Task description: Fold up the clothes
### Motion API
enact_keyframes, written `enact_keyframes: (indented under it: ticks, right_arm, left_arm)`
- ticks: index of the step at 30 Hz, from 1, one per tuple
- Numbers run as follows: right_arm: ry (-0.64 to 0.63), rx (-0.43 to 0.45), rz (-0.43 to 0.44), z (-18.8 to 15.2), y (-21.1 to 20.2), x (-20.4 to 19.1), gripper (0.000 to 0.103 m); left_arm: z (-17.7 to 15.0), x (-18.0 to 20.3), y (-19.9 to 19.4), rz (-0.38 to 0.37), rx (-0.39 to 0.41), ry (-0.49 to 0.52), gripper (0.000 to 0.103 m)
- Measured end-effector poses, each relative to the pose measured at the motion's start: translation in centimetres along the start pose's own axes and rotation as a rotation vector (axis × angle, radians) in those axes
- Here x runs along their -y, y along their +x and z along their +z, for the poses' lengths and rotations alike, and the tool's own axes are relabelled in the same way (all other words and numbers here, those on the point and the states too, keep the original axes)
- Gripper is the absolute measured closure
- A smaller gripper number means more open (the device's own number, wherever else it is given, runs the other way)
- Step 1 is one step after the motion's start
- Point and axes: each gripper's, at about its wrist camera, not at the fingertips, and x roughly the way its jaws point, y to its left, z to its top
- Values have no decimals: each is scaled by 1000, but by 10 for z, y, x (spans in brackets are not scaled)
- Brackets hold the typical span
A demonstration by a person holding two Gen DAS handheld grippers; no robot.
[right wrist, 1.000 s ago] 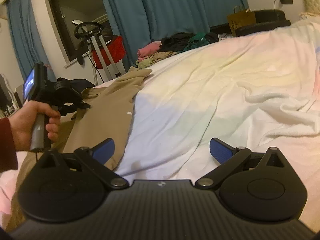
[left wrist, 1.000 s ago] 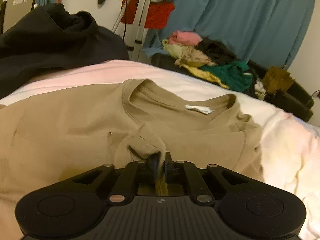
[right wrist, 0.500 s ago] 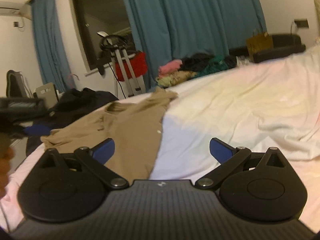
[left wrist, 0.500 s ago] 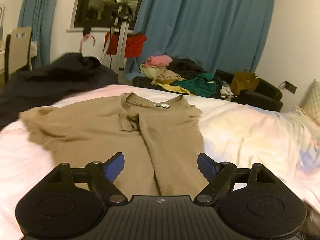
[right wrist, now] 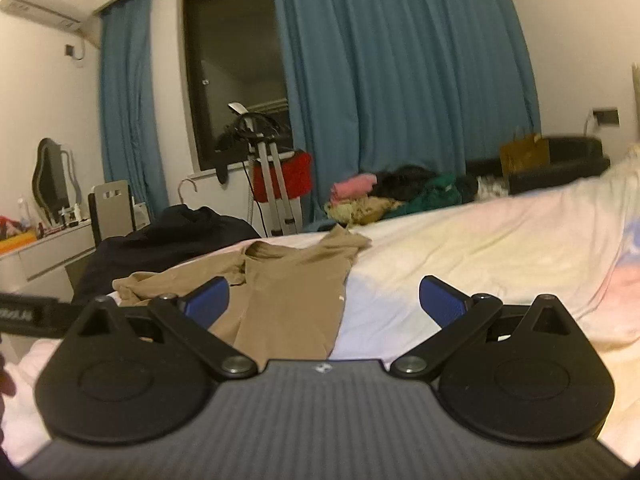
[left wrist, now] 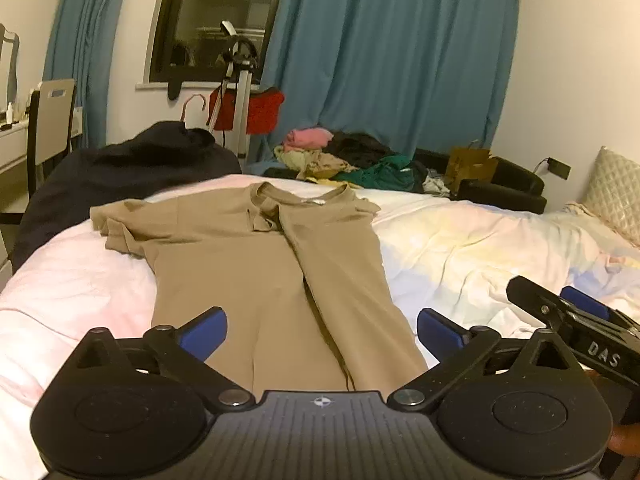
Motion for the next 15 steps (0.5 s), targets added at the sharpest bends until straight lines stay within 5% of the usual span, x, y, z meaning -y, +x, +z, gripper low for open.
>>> enact_keyframes:
  ticks: [15]
  right_arm:
    - [35,-9,-13,-5,1,5,0]
  left_arm:
    - [-5,5,4,3,-22,50,0]
